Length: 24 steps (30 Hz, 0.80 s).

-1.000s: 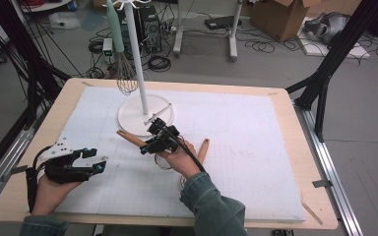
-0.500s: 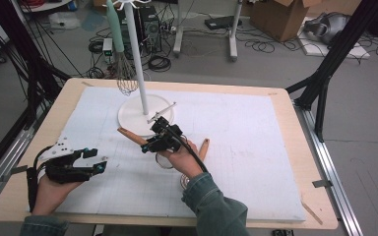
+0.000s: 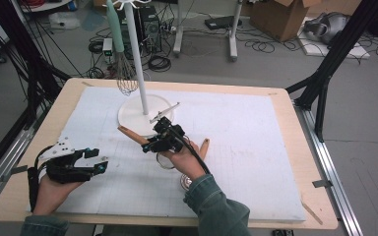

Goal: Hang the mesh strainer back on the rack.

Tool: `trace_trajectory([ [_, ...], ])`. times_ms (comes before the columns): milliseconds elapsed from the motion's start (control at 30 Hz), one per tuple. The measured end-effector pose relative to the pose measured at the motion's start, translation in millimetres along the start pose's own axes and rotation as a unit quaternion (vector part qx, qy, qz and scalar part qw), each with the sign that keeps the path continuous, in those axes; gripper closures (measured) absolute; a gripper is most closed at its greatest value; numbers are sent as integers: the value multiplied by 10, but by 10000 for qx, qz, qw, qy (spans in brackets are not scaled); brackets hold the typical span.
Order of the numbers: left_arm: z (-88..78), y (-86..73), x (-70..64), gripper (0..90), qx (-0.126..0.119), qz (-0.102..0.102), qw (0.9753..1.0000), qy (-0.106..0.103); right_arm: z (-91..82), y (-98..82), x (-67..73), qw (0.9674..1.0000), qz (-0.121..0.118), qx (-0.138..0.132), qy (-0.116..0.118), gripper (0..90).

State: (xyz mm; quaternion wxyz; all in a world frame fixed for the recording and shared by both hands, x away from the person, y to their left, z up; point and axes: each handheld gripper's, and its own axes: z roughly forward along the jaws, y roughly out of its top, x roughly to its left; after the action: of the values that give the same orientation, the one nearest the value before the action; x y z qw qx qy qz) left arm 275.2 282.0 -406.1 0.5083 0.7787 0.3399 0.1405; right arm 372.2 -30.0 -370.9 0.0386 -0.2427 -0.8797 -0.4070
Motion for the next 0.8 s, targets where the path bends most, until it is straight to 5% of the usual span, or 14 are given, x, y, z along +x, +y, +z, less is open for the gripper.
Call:
trace_trajectory([
  [800, 212, 317, -249, 359, -108, 139, 9986, -506, -276, -220, 188, 9977, -297, -598, 72, 685],
])
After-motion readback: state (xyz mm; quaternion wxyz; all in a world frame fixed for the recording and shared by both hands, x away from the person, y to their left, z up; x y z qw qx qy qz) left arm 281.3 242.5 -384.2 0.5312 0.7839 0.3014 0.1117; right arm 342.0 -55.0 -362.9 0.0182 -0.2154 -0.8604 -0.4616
